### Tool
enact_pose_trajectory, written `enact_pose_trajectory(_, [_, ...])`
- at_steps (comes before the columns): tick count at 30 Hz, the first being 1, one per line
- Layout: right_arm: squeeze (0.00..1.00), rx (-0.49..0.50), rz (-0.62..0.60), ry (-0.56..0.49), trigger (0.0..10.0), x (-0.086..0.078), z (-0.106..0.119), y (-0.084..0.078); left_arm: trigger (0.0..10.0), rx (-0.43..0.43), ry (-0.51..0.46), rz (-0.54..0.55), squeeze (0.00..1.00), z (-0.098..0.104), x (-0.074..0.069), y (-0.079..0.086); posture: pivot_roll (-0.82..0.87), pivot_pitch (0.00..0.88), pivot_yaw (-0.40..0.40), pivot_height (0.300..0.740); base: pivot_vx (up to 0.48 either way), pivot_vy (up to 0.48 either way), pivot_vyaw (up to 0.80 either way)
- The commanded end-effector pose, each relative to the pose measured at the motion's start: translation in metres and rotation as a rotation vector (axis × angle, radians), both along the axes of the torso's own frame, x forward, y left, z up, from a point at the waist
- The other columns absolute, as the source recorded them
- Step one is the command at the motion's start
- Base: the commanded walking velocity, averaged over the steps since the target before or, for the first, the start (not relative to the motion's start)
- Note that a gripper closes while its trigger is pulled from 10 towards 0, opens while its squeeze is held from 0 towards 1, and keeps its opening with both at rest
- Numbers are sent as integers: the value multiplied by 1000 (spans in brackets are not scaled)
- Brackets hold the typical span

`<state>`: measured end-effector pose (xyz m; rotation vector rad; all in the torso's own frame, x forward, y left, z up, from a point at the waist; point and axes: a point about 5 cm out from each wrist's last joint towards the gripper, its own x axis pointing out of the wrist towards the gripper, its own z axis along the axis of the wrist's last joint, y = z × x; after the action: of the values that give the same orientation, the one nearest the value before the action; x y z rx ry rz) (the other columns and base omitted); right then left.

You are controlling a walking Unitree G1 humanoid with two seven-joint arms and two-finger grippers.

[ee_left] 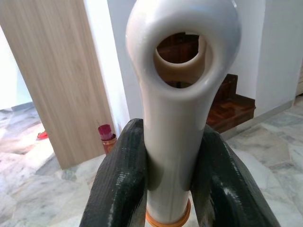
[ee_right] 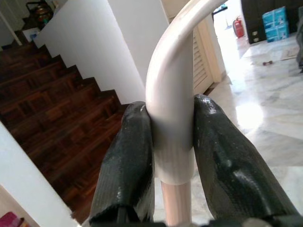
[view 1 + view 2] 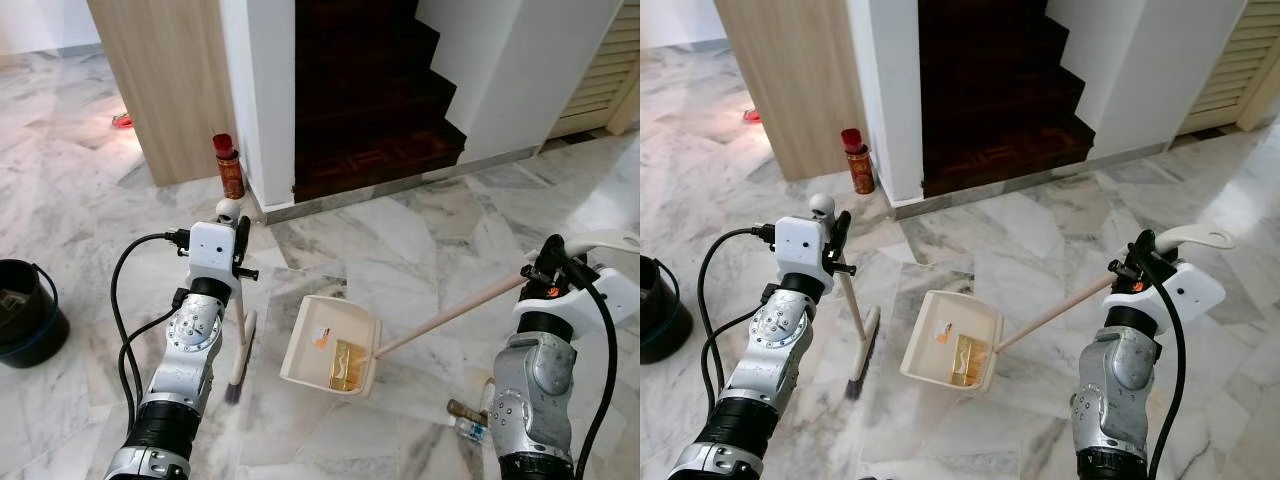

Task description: Sweep floor

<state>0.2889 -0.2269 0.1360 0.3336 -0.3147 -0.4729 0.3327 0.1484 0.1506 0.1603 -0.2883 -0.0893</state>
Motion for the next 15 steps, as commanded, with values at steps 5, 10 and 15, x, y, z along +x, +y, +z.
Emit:
enact_pose_trajectory(5, [0,-4,-6,-54,10000,1,12,0,10000,4,-74,-1,0,18,1,-2,69,89,-42,740,0,0,800])
enact_pose_trajectory(10, [0,3,-4,-50,10000,1,11,0,10000,4,-70,0,0,17,1,-2,67,89,-42,740,0,0,719])
enact_pose_trajectory(15, [0,15,-3,-47,10000,1,10,-1,10000,-1,-68,0,0,17,1,-2,65,89,-44,740,0,0,0])
